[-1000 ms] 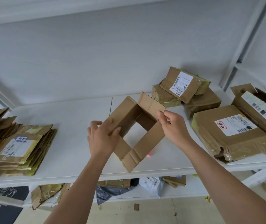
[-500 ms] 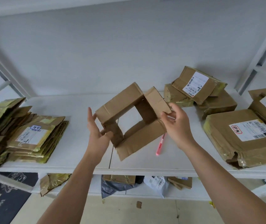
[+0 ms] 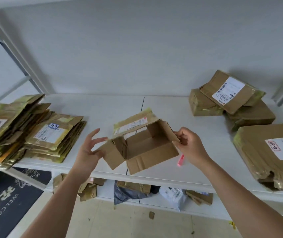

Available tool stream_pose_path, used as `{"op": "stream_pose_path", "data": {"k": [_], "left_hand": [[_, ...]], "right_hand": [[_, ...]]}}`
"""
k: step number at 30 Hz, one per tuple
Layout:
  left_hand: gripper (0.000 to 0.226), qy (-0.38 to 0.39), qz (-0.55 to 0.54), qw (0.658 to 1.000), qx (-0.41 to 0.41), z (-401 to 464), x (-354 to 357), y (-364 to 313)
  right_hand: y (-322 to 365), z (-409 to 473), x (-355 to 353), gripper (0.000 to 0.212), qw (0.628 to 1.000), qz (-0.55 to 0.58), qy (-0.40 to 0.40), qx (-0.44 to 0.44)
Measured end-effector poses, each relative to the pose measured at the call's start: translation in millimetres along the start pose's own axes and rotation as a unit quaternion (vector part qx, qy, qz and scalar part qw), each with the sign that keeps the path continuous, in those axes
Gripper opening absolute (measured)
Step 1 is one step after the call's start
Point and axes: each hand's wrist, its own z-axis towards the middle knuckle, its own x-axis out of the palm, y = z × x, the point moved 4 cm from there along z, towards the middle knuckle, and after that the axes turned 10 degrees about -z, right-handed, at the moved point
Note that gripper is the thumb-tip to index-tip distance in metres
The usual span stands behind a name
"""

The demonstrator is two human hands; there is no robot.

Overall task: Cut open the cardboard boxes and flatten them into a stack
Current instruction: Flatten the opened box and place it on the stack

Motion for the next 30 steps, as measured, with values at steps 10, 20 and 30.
{"op": "stream_pose_path", "data": {"k": [10, 20, 30], "left_hand": [[0.036, 0.026, 0.209, 0.978, -0.005, 9, 34, 7], [0.040, 0.086, 0.404, 0.910, 0.027, 26, 92, -16], [0.097, 0.154, 0.477, 0.865, 0.017, 25, 101, 9]], "right_hand": [[-31, -7, 27, 0.016, 0.997, -0.014, 0.047, 0.056], [-20, -42, 79, 0.026, 0.986, -0.017, 0.165, 0.023], [-34, -11, 43, 0.031, 0.992, -0.032, 0.109, 0.063]]}}
